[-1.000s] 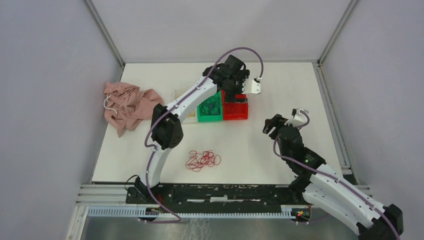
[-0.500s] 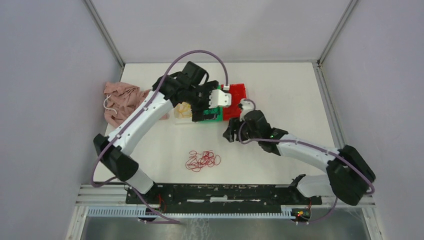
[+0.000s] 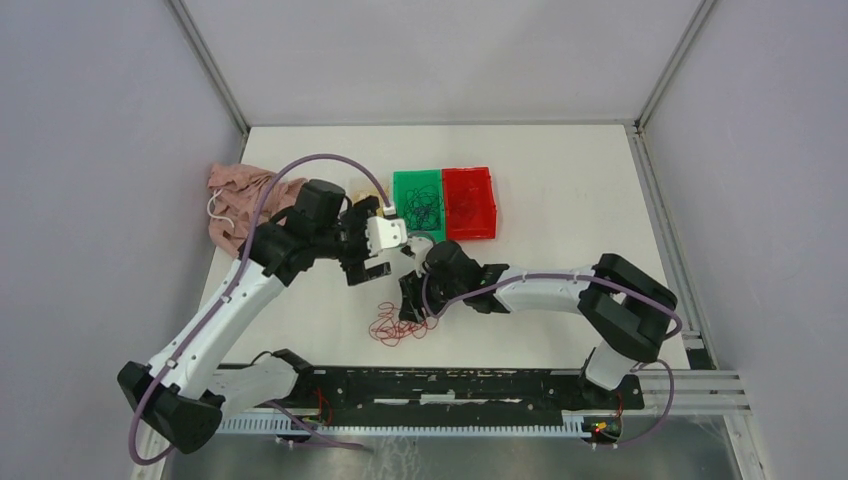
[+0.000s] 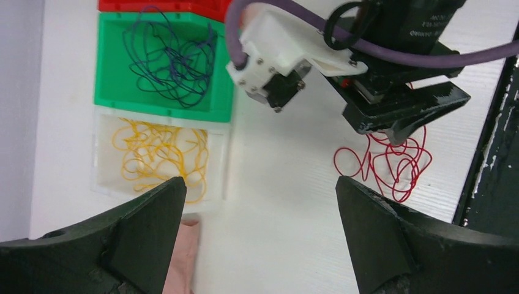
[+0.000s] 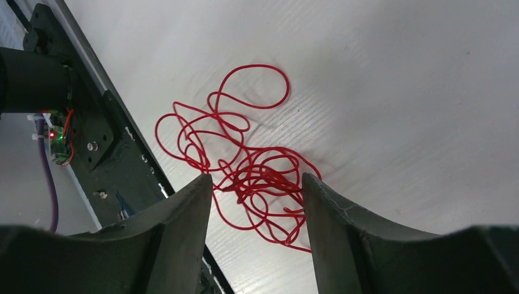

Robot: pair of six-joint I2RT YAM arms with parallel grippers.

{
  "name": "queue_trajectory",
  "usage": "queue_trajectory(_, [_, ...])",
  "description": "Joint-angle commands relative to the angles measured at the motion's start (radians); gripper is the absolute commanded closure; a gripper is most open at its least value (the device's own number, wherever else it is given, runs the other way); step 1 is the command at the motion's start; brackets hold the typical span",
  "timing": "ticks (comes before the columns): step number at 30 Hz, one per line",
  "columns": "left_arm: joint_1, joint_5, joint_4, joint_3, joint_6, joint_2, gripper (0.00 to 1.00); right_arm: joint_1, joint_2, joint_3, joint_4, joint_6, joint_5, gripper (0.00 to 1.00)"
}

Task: Untangle the cables

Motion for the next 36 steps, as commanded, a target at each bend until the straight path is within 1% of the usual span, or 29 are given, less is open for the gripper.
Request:
queue_trajectory(1, [0.007,0.033,0.105,-0.146,-0.017,-0.064,0.0,0.015,0.004,0.046,0.0,-0.008,0.081,0.39])
queue_trajectory(3, [0.007,0.031,0.123,-0.201,-0.014,-0.071,0.02,0.013,-0.022,0.023,-0.004,0.003,0.123,0.41])
queue_trajectory(6, [0.008,0.048,0.151,-0.276,0.021,-0.048,0.09,0.015,-0.074,-0.03,0.002,0.027,0.173,0.41])
queue_trajectory(11, [0.008,0.102,0.244,-0.334,-0.02,0.034,0.19,0.015,-0.182,-0.127,0.039,0.086,0.249,0.41])
queue_trajectory(13, [0.005,0.124,0.275,-0.343,-0.033,0.066,0.21,0.014,-0.23,-0.171,0.069,0.109,0.27,0.41])
queue_trajectory(17, [-0.014,0.157,0.28,-0.347,-0.031,0.141,0.21,0.013,-0.299,-0.239,0.131,0.153,0.287,0.4])
queue_trajectory(19, [-0.022,0.178,0.244,-0.345,-0.002,0.179,0.21,0.015,-0.322,-0.264,0.163,0.169,0.286,0.4])
queue_trajectory(22, [-0.023,0.195,0.161,-0.334,0.091,0.223,0.19,0.014,-0.358,-0.285,0.173,0.177,0.303,0.39])
queue_trajectory(25, [-0.023,0.219,0.001,-0.279,0.233,0.299,0.18,0.014,-0.388,-0.279,0.152,0.164,0.323,0.38])
queue_trajectory(29, [-0.023,0.237,-0.041,-0.246,0.247,0.371,0.18,0.014,-0.411,-0.258,0.125,0.142,0.344,0.37])
queue_trajectory(30, [-0.023,0.233,-0.017,-0.256,0.241,0.371,0.18,0.014,-0.417,-0.255,0.122,0.141,0.347,0.37])
queue_trajectory(33, [-0.028,0.181,0.15,-0.311,0.16,0.351,0.22,0.014,-0.44,-0.253,0.116,0.142,0.363,0.37])
queue_trajectory(36, [-0.029,0.138,0.216,-0.331,0.123,0.356,0.3,0.014,-0.468,-0.262,0.112,0.144,0.384,0.39])
